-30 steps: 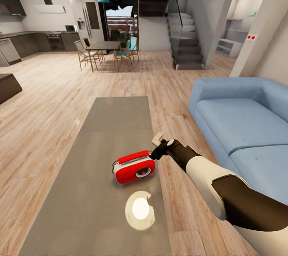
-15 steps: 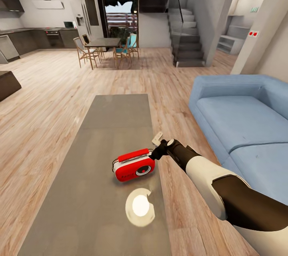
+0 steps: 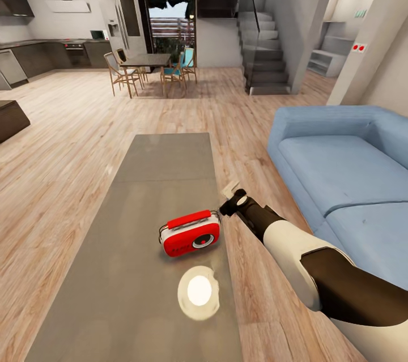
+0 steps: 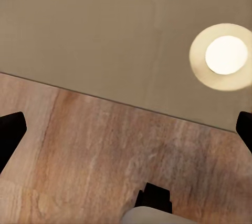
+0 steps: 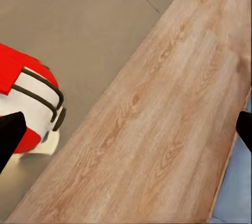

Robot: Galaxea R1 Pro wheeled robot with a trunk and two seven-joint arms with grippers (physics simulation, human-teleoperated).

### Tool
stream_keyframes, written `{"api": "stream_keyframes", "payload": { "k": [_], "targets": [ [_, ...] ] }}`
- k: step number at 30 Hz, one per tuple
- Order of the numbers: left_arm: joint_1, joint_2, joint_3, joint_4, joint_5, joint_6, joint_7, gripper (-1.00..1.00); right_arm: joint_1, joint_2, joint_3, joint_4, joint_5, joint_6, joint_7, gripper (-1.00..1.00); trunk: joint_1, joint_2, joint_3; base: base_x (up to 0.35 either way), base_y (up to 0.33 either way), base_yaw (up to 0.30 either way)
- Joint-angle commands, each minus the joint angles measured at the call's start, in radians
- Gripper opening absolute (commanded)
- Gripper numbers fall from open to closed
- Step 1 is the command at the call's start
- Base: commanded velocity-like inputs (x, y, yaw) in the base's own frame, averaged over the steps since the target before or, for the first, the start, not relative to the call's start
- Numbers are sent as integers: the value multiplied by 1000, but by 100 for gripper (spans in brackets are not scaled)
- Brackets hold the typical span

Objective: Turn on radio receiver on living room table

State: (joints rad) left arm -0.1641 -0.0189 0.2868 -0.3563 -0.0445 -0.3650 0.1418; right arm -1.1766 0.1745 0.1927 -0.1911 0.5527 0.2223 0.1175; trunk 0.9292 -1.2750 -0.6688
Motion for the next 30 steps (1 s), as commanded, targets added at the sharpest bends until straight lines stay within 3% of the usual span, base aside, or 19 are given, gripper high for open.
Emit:
{"api": "stream_keyframes", "payload": {
  "k": [1,8,10,19,24,30],
  "targets": [
    [0,0,0,0,0,0,0,100,0,0,0,0,-2,0,-11,100,0,0,0,0,0,0],
    [0,-2,0,-1,0,0,0,100,0,0,5,3,-23,13,-26,100,0,0,0,0,0,0],
    [0,-4,0,-1,0,0,-1,100,0,0,33,-1,-22,17,-14,100,0,0,0,0,0,0],
    [0,-4,0,-1,0,0,-1,100,-1,0,177,-97,-18,20,267,100,0,0,0,0,0,0],
    [0,-4,0,-1,0,0,-1,100,-1,0,200,-108,-14,19,395,100,0,0,0,0,0,0],
    [0,-4,0,0,0,0,-1,100,-1,0,212,-111,-13,17,439,100,0,0,0,0,0,0]
  ]
}}
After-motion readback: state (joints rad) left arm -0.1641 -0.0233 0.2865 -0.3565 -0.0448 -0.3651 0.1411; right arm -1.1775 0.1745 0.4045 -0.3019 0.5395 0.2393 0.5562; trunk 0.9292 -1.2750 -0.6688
